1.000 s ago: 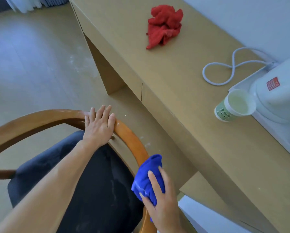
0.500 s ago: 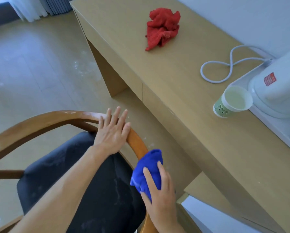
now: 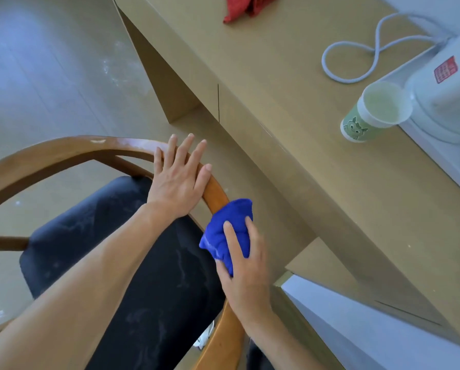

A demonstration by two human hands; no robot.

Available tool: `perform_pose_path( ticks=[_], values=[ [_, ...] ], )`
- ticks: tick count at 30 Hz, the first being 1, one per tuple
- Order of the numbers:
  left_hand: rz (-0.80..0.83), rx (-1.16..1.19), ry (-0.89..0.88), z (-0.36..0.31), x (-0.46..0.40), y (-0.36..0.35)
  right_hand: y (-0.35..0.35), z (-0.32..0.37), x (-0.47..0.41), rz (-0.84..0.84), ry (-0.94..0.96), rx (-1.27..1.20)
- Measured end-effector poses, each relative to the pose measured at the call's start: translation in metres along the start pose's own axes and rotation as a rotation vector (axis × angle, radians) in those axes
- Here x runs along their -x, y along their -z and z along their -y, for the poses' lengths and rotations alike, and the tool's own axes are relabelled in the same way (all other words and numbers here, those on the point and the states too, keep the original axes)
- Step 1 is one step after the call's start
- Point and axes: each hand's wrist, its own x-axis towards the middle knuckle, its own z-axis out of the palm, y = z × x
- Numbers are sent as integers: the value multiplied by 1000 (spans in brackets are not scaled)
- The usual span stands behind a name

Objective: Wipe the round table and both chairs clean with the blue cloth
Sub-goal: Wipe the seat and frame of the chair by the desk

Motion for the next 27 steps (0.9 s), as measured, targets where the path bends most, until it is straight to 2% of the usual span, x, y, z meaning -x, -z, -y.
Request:
perform_pose_path(
  ticks=[3, 5, 8, 11, 13, 17, 21, 23, 27],
  values=[
    [9, -7, -3, -4, 2, 0, 4, -8, 78, 53, -107, -70],
    [11, -10, 2, -3, 2, 1, 3, -6, 94, 63, -148, -84],
    [-3, -11, 0, -3, 2, 3, 4, 3, 52, 54, -154, -78],
    [-28, -4, -2, -3, -4, 3, 8, 14, -30, -41, -69, -32],
    [-37, -8, -3, -3, -6, 1, 7, 20, -51, -62, -39, 36],
    [-5, -20, 2, -4, -2, -1, 7, 14, 25, 43, -103, 36],
    [21, -45, 31, -10, 4, 3, 9, 12, 111, 153, -227, -66],
    [9, -53, 17, -20, 16, 1, 13, 17, 111, 194, -241, -77],
    [8, -129, -68, -40, 42, -5, 12, 7, 35, 90, -156, -6]
  ],
)
